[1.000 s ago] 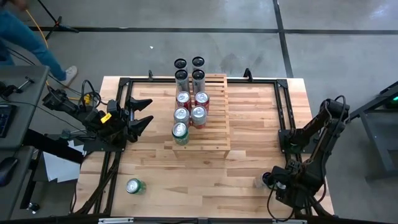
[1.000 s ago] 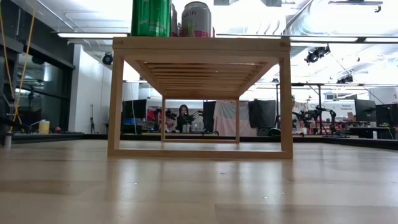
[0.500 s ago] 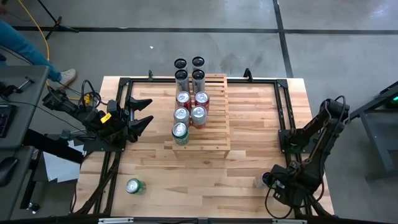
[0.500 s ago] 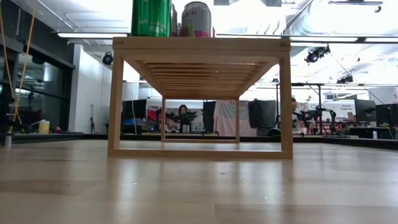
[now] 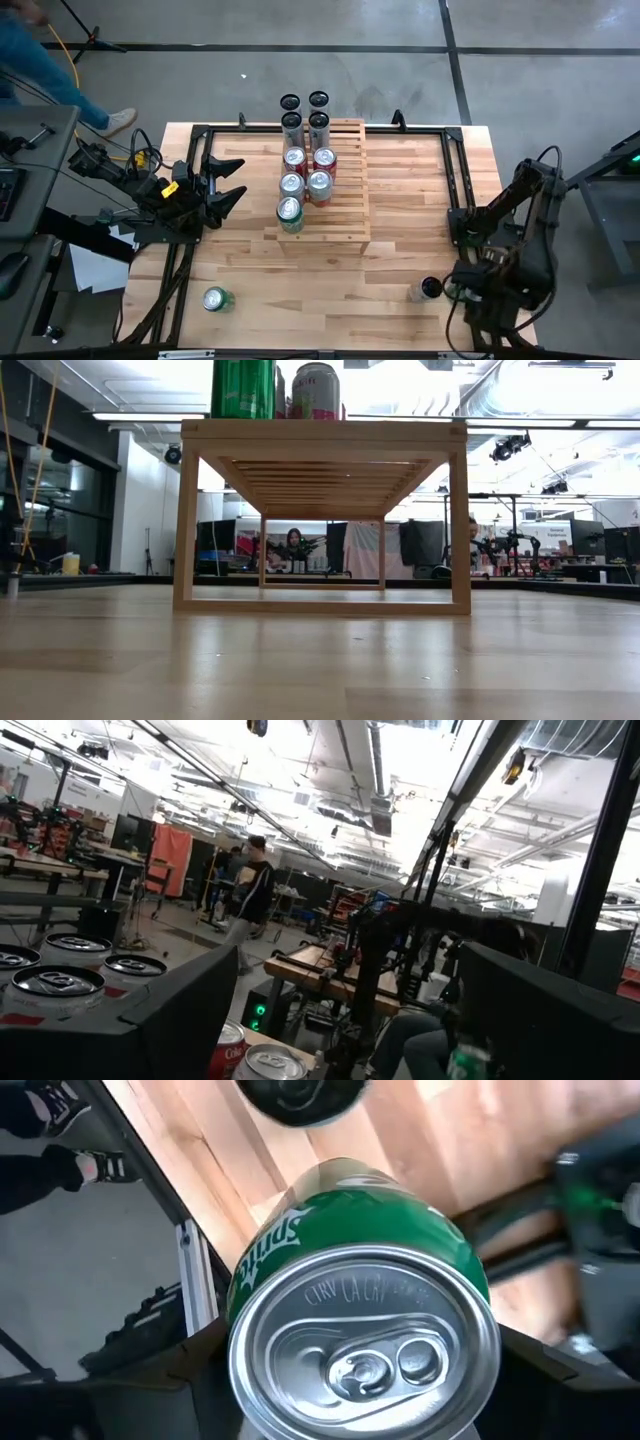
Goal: Place canned beverage on shelf
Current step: Put the bottom right green soda can on the shelf aligned with the other green soda can
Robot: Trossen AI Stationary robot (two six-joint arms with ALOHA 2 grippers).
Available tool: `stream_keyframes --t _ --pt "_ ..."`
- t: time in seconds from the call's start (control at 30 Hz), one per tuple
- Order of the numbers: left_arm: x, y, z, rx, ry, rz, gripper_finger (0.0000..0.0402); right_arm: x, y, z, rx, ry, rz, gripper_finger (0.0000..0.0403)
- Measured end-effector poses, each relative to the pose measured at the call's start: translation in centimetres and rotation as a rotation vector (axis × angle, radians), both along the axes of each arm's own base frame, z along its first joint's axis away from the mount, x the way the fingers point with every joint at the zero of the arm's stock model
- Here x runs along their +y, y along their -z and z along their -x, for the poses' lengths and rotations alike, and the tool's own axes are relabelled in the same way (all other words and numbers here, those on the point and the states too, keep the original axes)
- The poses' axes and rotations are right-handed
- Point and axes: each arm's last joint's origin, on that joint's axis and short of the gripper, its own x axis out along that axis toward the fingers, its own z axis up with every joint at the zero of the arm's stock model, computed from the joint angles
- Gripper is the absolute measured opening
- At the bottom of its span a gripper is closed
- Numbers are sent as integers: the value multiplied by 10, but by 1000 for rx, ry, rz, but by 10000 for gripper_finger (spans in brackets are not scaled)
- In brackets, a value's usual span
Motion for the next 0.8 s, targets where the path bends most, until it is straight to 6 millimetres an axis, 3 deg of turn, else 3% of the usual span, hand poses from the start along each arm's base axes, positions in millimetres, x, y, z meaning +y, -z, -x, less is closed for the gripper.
stream_keyframes --t 0.17,0.33,0.63,0.8 --pt "0 0 0 0 0 0 372 -11 -36 -1 -75 -6 -118 275" --pt "0 0 0 0 0 0 372 -31 -57 -9 -171 65 -157 275" --pt "-2 -5 -1 -32 117 109 372 -62 -71 -52 -487 37 -21 275" --pt "-8 -24 -10 127 167 123 372 -76 -74 -77 -586 -55 6 275"
